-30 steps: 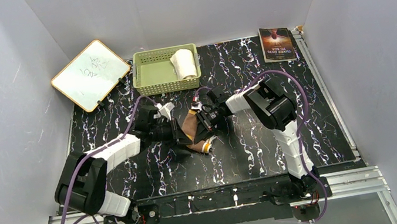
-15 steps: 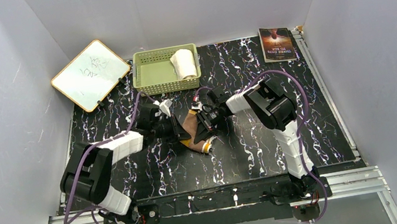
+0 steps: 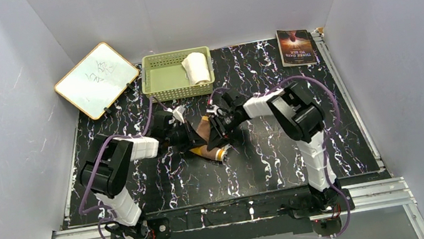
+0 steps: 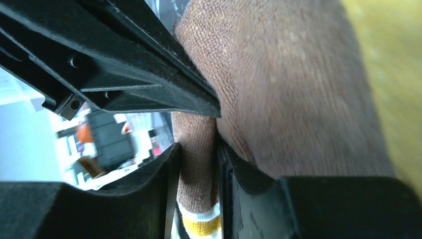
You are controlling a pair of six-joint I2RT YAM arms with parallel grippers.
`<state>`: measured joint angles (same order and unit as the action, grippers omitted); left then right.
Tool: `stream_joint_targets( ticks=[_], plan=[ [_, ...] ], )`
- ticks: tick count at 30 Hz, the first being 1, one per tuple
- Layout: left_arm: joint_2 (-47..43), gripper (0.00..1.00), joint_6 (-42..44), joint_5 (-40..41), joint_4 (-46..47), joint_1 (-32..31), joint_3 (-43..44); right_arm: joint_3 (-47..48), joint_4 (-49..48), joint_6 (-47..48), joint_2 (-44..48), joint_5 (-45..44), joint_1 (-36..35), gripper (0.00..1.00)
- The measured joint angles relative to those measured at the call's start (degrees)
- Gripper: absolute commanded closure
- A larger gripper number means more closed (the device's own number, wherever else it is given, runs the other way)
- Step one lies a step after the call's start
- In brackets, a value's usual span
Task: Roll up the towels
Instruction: Roll the towel at the center of the board.
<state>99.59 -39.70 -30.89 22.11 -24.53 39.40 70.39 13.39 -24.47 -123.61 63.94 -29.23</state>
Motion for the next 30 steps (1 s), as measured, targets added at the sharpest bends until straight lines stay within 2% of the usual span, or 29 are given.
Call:
stream_joint_targets(
  ticks=[4,8,11,13,18,23,30],
  plan=[
    [1.7,0.96,-0.6,-0.4,3.0,0.0,0.0,0.0,4.5,2.6,5.7,-11.4,-0.1,0.64],
    [2.9,0.96,-1.1,-1.4,5.2,0.0,0.0,-0.4,6.6,6.4,13.0,-26.6,-1.1,0.63],
    [3.3,0.97,-1.3,-1.8,6.0,0.0,0.0,-3.9,5.0,9.0,19.7,-37.3,-2.6,0.54],
    [3.6,0.97,-1.4,-2.0,6.4,0.1,0.0,-8.6,3.1,11.3,26.3,-44.5,-5.4,0.47],
    [3.9,0.97,-1.5,-2.3,6.9,0.1,0.0,-17.6,-3.3,19.1,40.2,-56.3,-17.4,0.43],
    [4.1,0.97,-1.5,-2.6,7.2,0.1,0.0,-18.7,-7.3,25.1,40.9,-62.8,-23.3,0.45],
    [4.1,0.97,-1.4,-2.5,7.1,0.1,0.0,-18.8,-7.5,29.0,33.4,-68.8,-27.3,0.52]
  ],
)
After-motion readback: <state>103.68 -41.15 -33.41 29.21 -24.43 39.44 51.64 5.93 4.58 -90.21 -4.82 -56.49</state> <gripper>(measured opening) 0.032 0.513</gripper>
